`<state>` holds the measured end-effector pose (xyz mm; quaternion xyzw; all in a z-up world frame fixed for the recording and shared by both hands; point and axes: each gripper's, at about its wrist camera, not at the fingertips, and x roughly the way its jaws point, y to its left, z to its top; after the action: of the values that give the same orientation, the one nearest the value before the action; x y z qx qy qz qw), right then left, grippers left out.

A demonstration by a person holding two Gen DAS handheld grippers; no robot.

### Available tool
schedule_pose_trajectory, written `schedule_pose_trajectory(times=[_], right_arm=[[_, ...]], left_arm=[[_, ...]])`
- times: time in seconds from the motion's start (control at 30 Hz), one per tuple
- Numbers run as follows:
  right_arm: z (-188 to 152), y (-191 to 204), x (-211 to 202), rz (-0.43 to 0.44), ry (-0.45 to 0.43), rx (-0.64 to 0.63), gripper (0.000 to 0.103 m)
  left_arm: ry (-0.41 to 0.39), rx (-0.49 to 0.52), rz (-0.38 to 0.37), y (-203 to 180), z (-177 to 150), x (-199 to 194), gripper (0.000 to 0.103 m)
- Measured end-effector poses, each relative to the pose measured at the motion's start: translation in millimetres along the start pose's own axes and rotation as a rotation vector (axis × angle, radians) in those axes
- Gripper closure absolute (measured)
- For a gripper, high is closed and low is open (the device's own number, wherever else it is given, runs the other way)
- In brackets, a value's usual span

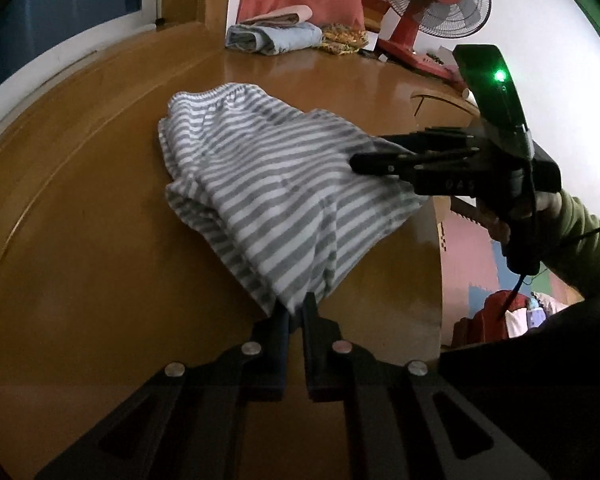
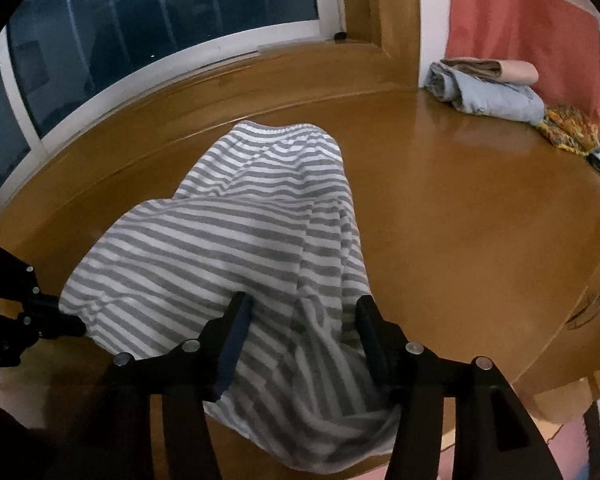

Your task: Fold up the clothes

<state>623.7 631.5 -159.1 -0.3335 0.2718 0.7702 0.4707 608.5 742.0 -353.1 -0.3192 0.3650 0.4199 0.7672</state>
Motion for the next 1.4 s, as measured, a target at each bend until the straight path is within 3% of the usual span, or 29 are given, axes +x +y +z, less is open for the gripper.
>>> schedule_pose_trajectory(times=[0.17,0.37,0.5,0.6,0.67,0.73,0.83,1.03,1.13,1.3,1.4], right_arm=[[-15,-24,-38,-0.027,-0.047,0.153,0.049],[-74,-65,-55,0.186,0.06,0.563,0.049],[-88,-75,-48,0.206,0.048,0.711,0.048],[-84,-72,-49,0.177,0.029,0.672,0.057],[-75,-62,-43,0.163,0.042,0.613,0.082],[-66,-52,-39,0.134,0.057,0.537,0.101],[-45,-32,-47,-0.037,0.084,0.282,0.102],[-27,-39,-56,-0.207,0.071,0.129,0.102],[-27,-38,-54,-0.189,0.05,0.147,0.102],[-32,-61,-52,-0.076,0.016,0.271,0.099],[-33,-70,-67,-0.042,-0.018,0.344,0.088]], left_arm=[[-0.028,-0.083,-0.028,-1,4,-3,0.099],[-0.046,-0.122,-0.053,5,6,-6,0.099],[-0.041,-0.099,-0.051,3,6,-4,0.099],[-0.054,-0.102,-0.051,1,6,-6,0.099],[-0.081,-0.113,-0.054,0,7,-11,0.099],[-0.087,-0.113,-0.008,1,8,-12,0.099],[-0.073,-0.144,0.03,11,5,-10,0.099],[-0.059,-0.155,-0.01,6,-2,-4,0.099],[-0.031,-0.145,-0.016,7,-7,-2,0.099],[0.033,-0.103,0.003,-2,-19,-7,0.096],[0.044,-0.086,0.032,-5,-27,-11,0.093]])
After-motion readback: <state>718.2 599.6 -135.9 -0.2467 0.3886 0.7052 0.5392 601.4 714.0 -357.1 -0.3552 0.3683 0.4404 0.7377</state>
